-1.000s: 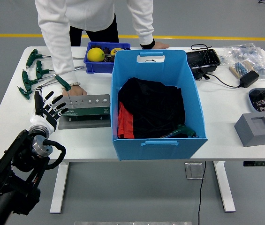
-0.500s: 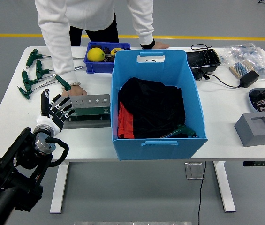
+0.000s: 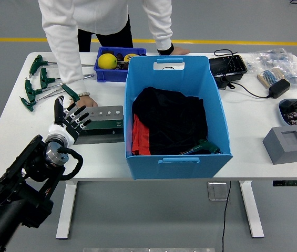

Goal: Lift tool from toolbox,place it in box,lift tool from toolbox,place it in box

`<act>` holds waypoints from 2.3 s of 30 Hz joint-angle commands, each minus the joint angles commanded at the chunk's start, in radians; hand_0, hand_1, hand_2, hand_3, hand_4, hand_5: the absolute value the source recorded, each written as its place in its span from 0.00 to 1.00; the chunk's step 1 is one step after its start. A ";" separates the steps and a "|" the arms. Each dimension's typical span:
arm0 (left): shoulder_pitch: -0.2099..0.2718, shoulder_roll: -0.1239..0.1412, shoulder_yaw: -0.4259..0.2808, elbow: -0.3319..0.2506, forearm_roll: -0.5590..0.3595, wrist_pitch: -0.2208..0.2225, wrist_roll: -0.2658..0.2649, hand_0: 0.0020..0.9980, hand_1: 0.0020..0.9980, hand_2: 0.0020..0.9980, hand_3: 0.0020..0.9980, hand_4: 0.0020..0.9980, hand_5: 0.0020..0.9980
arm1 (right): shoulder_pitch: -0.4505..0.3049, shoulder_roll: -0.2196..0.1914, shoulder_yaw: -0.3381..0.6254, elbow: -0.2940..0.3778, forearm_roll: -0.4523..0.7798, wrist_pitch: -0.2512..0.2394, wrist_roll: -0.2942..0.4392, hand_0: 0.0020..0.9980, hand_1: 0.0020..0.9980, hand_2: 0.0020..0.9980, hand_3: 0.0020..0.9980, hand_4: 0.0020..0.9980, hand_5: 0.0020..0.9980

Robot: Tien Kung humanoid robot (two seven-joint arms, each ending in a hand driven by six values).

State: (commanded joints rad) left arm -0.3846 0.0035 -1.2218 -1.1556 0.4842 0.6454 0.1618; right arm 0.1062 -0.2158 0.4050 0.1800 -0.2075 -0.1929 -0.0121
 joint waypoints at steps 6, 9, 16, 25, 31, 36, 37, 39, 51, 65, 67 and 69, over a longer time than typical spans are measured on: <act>-0.049 0.026 0.028 0.033 -0.040 0.000 -0.016 0.28 0.37 0.52 0.81 0.74 1.00 | 0.007 -0.002 -0.010 0.000 0.015 0.000 0.003 0.68 0.66 0.73 0.57 0.77 0.69; -0.063 0.034 0.035 0.038 -0.059 -0.002 -0.027 0.28 0.37 0.52 0.81 0.74 1.00 | 0.009 -0.002 -0.012 0.000 0.018 0.000 0.004 0.68 0.66 0.73 0.57 0.77 0.69; -0.081 0.040 0.044 0.041 -0.049 -0.045 -0.012 0.27 0.39 0.53 0.80 0.90 1.00 | 0.011 -0.001 -0.010 0.000 0.016 0.000 0.003 0.68 0.66 0.73 0.57 0.77 0.69; -0.086 0.042 0.044 0.050 0.041 -0.042 0.029 0.26 0.34 0.47 0.66 1.00 0.56 | 0.012 0.001 -0.011 0.000 0.019 0.001 0.003 0.68 0.66 0.73 0.57 0.77 0.69; -0.095 0.045 0.047 0.055 0.023 0.000 0.018 0.25 0.31 0.42 0.48 1.00 0.34 | 0.014 0.000 -0.016 0.000 0.022 0.001 0.004 0.68 0.66 0.73 0.57 0.77 0.69; -0.101 0.049 0.057 0.046 -0.005 0.000 0.005 0.22 0.29 0.41 0.46 0.92 0.29 | 0.014 0.000 -0.022 0.000 0.029 0.002 0.005 0.68 0.66 0.73 0.57 0.77 0.69; -0.101 0.050 0.058 0.043 -0.006 0.000 0.006 0.22 0.29 0.41 0.46 0.92 0.29 | 0.015 -0.001 -0.022 0.000 0.030 0.002 0.006 0.68 0.66 0.73 0.57 0.77 0.69; -0.102 0.055 0.060 0.030 -0.006 0.000 0.009 0.22 0.29 0.41 0.46 0.92 0.29 | 0.014 -0.001 -0.021 0.000 0.033 0.002 0.007 0.68 0.66 0.73 0.57 0.77 0.69; -0.096 0.087 0.050 -0.072 0.002 0.000 0.040 0.21 0.27 0.38 0.45 0.84 0.28 | 0.015 -0.003 -0.035 0.000 0.048 0.003 0.010 0.68 0.66 0.73 0.57 0.77 0.70; -0.083 0.137 0.048 -0.233 0.043 -0.014 0.114 0.21 0.19 0.31 0.43 0.77 0.34 | 0.007 0.000 -0.019 0.000 0.033 0.003 0.007 0.68 0.66 0.73 0.57 0.77 0.70; -0.086 0.143 0.051 -0.243 0.044 -0.016 0.123 0.21 0.19 0.31 0.43 0.77 0.34 | 0.006 0.000 -0.017 0.000 0.032 0.002 0.007 0.68 0.66 0.73 0.57 0.77 0.70; -0.092 0.147 0.053 -0.244 0.045 -0.014 0.128 0.21 0.19 0.31 0.43 0.77 0.34 | 0.005 0.000 -0.016 0.000 0.029 0.002 0.006 0.68 0.66 0.73 0.57 0.77 0.70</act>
State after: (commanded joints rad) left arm -0.4764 0.1506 -1.1688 -1.3997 0.5290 0.6313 0.2899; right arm 0.1111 -0.2154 0.3892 0.1800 -0.1789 -0.1907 -0.0064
